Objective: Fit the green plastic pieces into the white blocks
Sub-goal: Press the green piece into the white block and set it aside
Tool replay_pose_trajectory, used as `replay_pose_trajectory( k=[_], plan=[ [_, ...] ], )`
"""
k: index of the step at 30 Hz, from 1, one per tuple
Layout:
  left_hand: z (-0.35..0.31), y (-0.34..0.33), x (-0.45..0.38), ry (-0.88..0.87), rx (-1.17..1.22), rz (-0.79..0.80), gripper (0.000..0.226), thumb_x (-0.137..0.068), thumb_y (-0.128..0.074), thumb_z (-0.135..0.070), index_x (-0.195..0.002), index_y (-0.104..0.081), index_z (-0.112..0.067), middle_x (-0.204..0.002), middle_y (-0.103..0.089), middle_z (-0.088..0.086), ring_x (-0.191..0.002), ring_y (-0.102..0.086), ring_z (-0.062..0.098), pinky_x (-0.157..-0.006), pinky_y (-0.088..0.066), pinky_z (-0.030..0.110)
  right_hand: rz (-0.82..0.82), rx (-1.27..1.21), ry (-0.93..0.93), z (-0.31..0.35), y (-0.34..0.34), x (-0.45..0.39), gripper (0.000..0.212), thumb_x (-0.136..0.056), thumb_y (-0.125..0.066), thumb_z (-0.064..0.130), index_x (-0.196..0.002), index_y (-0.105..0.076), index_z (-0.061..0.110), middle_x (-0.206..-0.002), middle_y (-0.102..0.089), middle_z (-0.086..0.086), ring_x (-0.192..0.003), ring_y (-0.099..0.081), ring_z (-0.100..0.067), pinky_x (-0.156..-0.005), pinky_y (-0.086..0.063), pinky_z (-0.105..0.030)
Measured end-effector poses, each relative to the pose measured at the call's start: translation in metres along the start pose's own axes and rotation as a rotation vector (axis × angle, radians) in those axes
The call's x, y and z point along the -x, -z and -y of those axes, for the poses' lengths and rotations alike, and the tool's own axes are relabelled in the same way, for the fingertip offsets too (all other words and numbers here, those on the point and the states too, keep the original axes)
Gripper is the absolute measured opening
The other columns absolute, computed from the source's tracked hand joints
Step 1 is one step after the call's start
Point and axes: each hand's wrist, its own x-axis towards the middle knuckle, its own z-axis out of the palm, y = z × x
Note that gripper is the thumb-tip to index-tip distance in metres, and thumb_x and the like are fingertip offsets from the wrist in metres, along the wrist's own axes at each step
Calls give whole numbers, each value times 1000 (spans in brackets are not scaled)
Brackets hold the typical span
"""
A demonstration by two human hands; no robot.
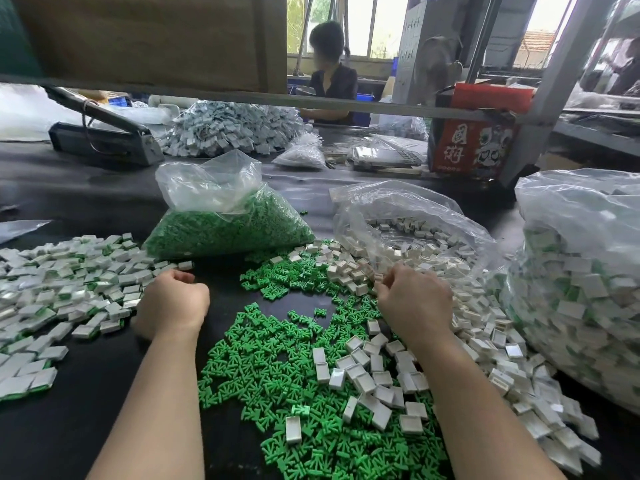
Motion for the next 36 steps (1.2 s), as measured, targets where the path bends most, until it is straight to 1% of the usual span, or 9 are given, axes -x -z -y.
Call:
replay_pose_trajectory(
  k=[3,6,8,11,20,26,28,32,36],
  plan=[
    [-7,-1,2,-35,-12,-72,22,-82,-59,-20,-102,-67,-24,-111,-64,13,-106,-56,40,-92,-38,46,67,109,20,1,-5,0,14,-92,-52,24,-97,-65,23,-87,-66,6,-92,-50,-17,-80,-34,-35],
    [-19,-5,10,-192,100,-116,13,-84,-62,-23,-95,-69,-24,-100,-68,9,-91,-61,35,-75,-44,37,55,98,60,4,-11,2,23,-93,-53,19,-111,-64,28,-104,-66,5,-100,-49,-18,-87,-36,-36],
    [-29,-10,20,-263,262,3,6,-86,-63,-21,-87,-68,-25,-88,-70,1,-75,-62,21,-61,-43,29,69,49,112,4,-17,2,42,-93,-52,14,-127,-57,38,-124,-61,5,-116,-46,-20,-98,-36,-41],
    [-46,-19,40,-352,384,219,8,-86,-66,-18,-82,-66,-24,-79,-68,-6,-69,-60,9,-59,-45,25,175,32,182,6,-22,5,64,-91,-46,3,-138,-44,46,-135,-52,8,-125,-34,-22,-103,-32,-43],
    [-70,-39,92,-481,384,670,5,-92,-65,-17,-88,-66,-19,-78,-63,-2,-71,-59,13,-60,-46,25,-1,-39,183,5,-22,7,16,-94,-56,17,-104,-63,27,-104,-68,9,-99,-51,-15,-86,-36,-32],
    [-75,-45,107,-346,574,887,7,-96,-62,-16,-91,-66,-17,-81,-71,0,-67,-65,8,-59,-51,20,-56,-612,204,20,-4,7,21,-83,-76,19,-92,-58,25,-85,-65,13,-78,-64,-6,-71,-51,-22],
    [-75,-47,107,-294,660,908,5,-93,-66,-13,-88,-69,-12,-74,-71,1,-65,-65,10,-59,-52,21,-2,-702,219,21,-1,7,22,-81,-77,13,-88,-58,21,-85,-67,9,-80,-67,-8,-73,-55,-21],
    [-71,-45,102,-197,759,917,8,-84,-74,-12,-89,-70,-6,-71,-73,6,-64,-69,15,-58,-54,24,143,-861,193,19,2,7,23,-80,-77,10,-96,-62,9,-90,-71,-1,-84,-69,-14,-79,-59,-37],
    [-68,-46,95,-168,796,802,9,-87,-71,-8,-91,-65,-3,-81,-73,13,-66,-72,16,-57,-55,23,244,-506,197,18,-1,5,26,-79,-77,38,-96,-63,24,-89,-68,9,-81,-65,-7,-79,-57,-37]
  ],
)
